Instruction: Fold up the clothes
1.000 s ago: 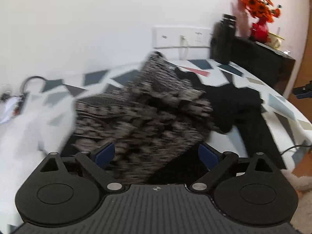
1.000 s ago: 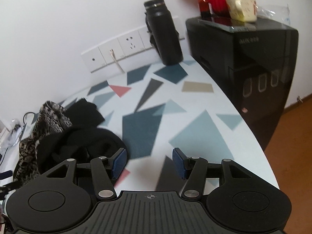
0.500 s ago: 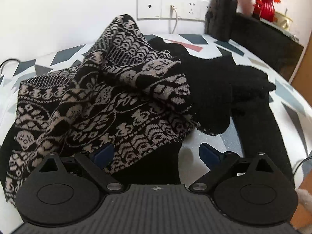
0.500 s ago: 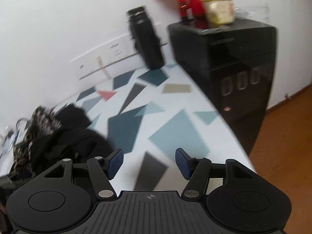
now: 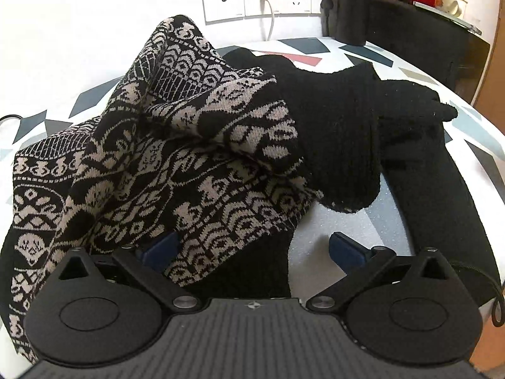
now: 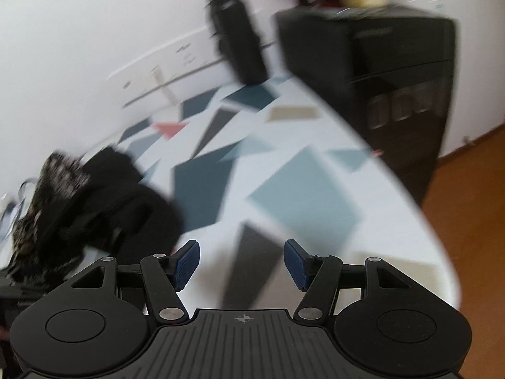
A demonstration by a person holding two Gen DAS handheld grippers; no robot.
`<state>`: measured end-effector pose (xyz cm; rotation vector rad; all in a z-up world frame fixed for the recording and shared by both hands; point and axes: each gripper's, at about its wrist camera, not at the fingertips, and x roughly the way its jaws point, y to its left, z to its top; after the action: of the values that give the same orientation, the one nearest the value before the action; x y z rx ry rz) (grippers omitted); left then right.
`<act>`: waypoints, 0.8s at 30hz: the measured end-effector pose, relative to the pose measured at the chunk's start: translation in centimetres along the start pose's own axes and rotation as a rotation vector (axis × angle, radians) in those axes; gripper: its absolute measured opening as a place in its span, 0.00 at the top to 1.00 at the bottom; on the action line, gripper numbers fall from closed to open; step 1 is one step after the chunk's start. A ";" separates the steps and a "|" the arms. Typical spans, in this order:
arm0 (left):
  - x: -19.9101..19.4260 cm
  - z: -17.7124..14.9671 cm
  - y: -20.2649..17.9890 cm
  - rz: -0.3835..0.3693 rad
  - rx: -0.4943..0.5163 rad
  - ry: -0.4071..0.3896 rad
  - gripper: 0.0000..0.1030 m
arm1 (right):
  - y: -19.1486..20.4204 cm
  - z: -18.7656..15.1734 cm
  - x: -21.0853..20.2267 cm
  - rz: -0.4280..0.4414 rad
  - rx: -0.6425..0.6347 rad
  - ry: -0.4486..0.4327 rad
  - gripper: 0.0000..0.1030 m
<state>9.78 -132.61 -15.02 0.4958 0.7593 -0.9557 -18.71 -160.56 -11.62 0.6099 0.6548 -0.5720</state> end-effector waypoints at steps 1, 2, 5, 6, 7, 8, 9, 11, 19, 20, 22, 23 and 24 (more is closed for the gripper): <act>0.0 0.0 0.1 -0.004 0.004 0.002 0.00 | 0.8 -0.1 0.7 0.007 -0.018 0.011 0.45; -0.1 0.0 0.1 -0.009 0.008 0.004 0.00 | 1.6 -0.2 1.4 0.011 -0.038 0.020 0.43; -0.5 -0.1 0.7 -0.011 0.011 0.005 0.10 | 3.9 -0.3 3.3 0.016 -0.089 0.039 0.40; -0.9 -0.2 1.0 -0.004 0.007 0.001 0.15 | 4.5 -0.3 3.9 0.013 -0.103 0.044 0.40; -1.2 -0.3 1.4 0.004 0.002 -0.002 0.30 | 5.1 -0.3 4.4 0.009 -0.118 0.050 0.39; -1.5 -0.3 1.7 0.011 -0.002 -0.005 0.45 | 5.5 -0.4 4.9 0.009 -0.129 0.054 0.39; -1.8 -0.4 2.4 0.005 -0.020 -0.006 0.51 | 6.0 -0.5 5.4 0.009 -0.139 0.058 0.38; -2.5 -0.6 4.0 -0.019 -0.078 -0.003 0.69 | 6.8 -0.7 6.2 0.008 -0.163 0.067 0.35; -4.9 -2.9 7.9 0.014 -0.254 -0.010 0.81 | 10.5 -2.5 7.7 -0.017 -0.360 0.058 0.27; -5.1 -3.0 8.2 0.019 -0.268 -0.016 0.82 | 10.9 -2.6 7.7 -0.008 -0.378 0.056 0.31; -5.5 -3.2 8.7 0.024 -0.291 -0.026 0.82 | 11.4 -2.8 7.7 0.019 -0.391 0.050 0.45; -5.7 -3.3 9.0 0.028 -0.300 -0.031 0.82 | 11.6 -2.8 7.6 0.025 -0.395 0.049 0.51; -5.8 -3.3 9.0 0.033 -0.298 -0.036 0.82 | 11.7 -2.9 7.5 0.031 -0.399 0.048 0.55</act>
<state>14.32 -122.75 -12.26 0.2298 0.8413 -0.8016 -7.22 -152.79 -14.78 0.2593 0.7783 -0.3829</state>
